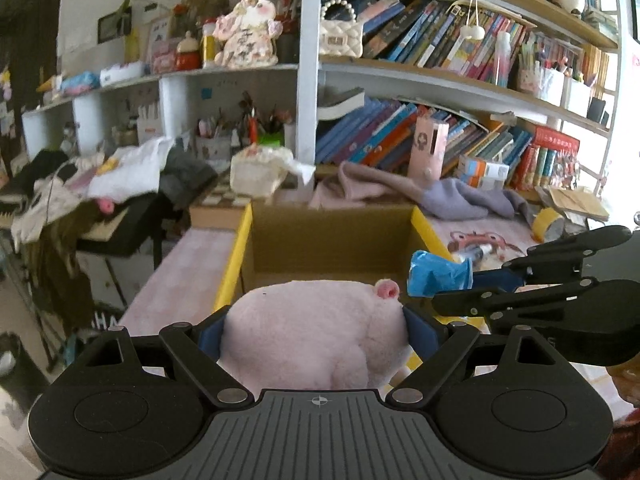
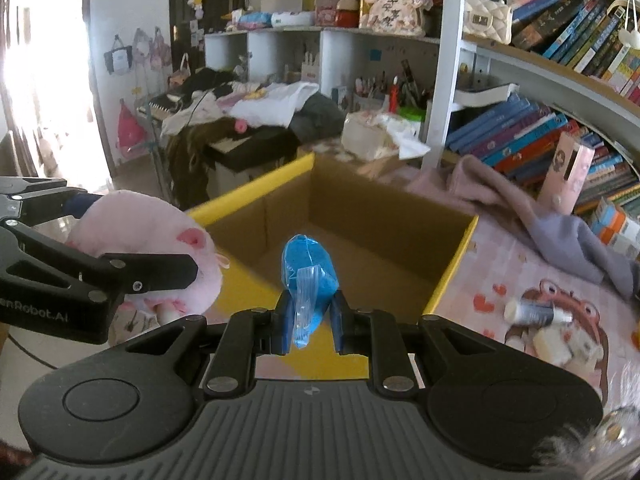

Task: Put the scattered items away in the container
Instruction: 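Carry the plush paw and blue dispenser in both grippers over the yellow box, then lower both items into the yellow box and open both grippers, then withdraw both tools from the box toward the remaining items, then grasp the white charger with the left gripper while the right gripper grasps the white-and-red box, then lift and carry the white charger and white-and-red box over the yellow box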

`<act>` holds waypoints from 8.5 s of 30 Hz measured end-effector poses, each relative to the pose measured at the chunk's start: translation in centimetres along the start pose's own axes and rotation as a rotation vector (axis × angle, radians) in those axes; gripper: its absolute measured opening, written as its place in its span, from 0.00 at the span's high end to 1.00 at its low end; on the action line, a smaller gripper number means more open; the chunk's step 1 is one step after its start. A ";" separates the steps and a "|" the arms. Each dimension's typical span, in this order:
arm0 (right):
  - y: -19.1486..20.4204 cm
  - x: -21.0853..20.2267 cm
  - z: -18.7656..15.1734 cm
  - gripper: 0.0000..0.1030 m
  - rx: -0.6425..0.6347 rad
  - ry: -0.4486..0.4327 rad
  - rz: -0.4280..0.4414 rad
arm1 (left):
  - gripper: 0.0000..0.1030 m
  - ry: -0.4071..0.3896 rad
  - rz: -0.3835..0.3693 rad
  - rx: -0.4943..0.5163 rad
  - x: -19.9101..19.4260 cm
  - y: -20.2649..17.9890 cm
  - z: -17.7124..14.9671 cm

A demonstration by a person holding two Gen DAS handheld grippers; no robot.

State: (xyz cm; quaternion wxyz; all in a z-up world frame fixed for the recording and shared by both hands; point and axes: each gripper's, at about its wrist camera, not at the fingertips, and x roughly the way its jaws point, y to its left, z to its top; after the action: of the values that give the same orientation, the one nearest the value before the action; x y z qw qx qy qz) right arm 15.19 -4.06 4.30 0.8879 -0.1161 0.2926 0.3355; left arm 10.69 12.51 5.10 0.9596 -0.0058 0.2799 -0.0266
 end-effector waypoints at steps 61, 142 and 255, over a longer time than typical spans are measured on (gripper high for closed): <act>-6.3 8.5 5.1 0.55 -0.357 0.085 -0.077 | 0.04 0.137 0.027 0.326 12.1 -3.5 8.2; -10.0 -14.5 -18.8 0.26 0.329 0.117 -0.611 | 0.02 0.250 -0.333 0.182 3.3 -20.5 -6.5; -17.4 -11.5 -11.4 0.72 0.145 0.044 -0.157 | 0.76 0.163 -0.293 0.067 4.6 -21.6 -0.6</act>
State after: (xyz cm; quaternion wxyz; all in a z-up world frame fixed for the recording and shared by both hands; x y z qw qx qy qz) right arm 14.73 -27.71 2.26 0.9108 -0.0813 0.3257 0.2402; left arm 13.22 -9.28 2.62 0.9193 -0.0123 0.3519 -0.1760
